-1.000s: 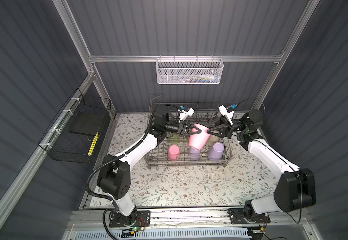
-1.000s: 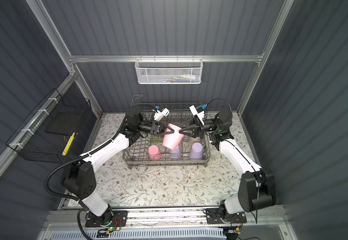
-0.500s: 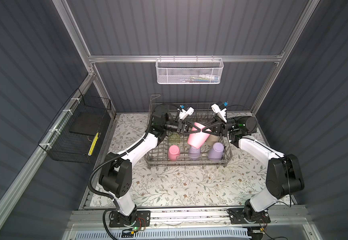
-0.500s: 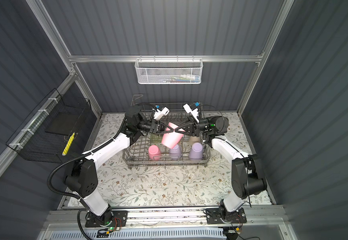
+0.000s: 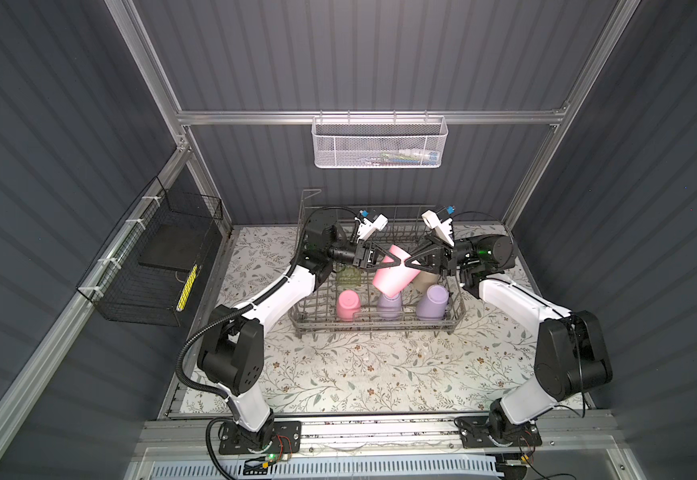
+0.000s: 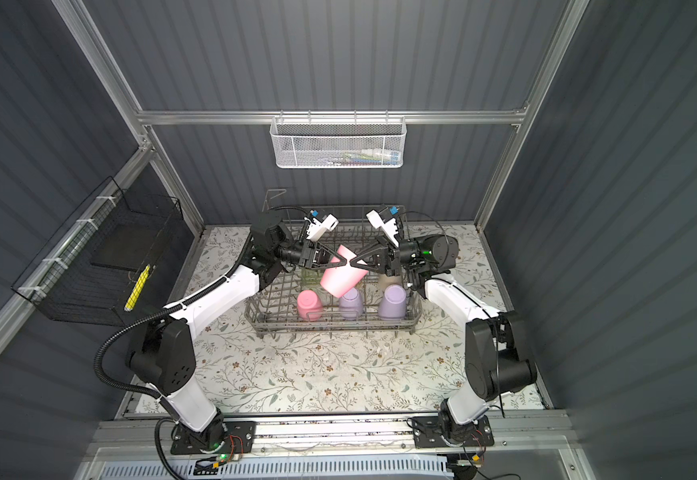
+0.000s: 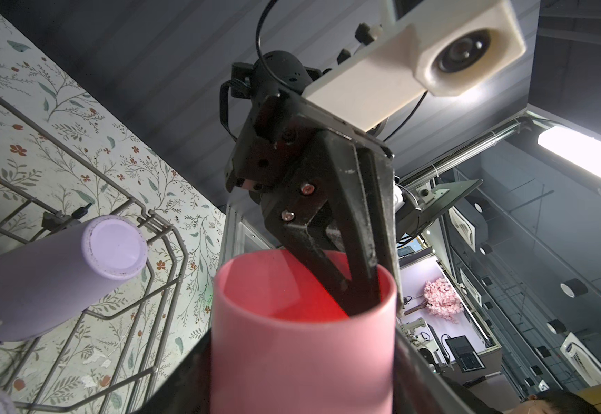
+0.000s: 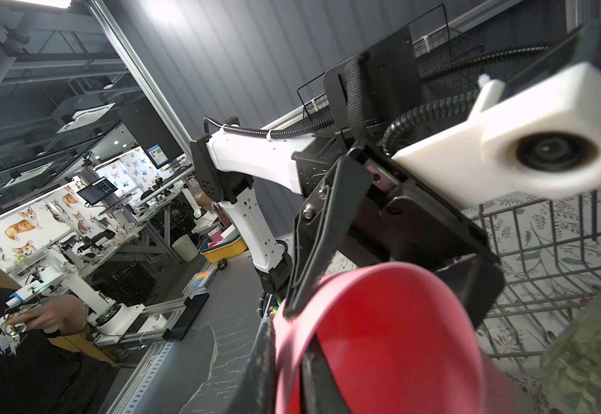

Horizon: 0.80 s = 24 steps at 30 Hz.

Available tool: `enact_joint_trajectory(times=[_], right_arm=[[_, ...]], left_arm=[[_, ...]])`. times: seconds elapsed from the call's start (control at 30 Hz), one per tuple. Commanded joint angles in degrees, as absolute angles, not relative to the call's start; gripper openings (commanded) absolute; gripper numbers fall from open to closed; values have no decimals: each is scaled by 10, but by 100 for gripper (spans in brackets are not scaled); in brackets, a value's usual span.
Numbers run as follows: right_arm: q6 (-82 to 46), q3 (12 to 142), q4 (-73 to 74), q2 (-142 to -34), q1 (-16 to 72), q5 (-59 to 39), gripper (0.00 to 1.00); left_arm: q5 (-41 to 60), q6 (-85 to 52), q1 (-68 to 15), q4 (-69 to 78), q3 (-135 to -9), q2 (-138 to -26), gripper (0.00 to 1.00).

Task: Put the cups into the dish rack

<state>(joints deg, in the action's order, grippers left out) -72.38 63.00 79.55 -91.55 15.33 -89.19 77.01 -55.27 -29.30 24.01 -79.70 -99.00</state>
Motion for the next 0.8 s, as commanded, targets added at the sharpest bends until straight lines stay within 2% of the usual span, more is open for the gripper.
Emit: enact_joint_trajectory(times=[0.0, 0.27, 0.47, 0.77], right_arm=[[-709, 637, 848, -883, 159, -996, 0], [-724, 656, 848, -883, 160, -992, 0], [-736, 675, 847, -880, 160, -985, 0], [-756, 683, 848, -883, 164, -995, 0]], left_arm=[[759, -514, -282, 158, -829, -977, 52], [745, -413, -276, 27, -864, -968, 57], [737, -405, -266, 16, -867, -958, 61], [734, -386, -258, -9, -878, -955, 61]])
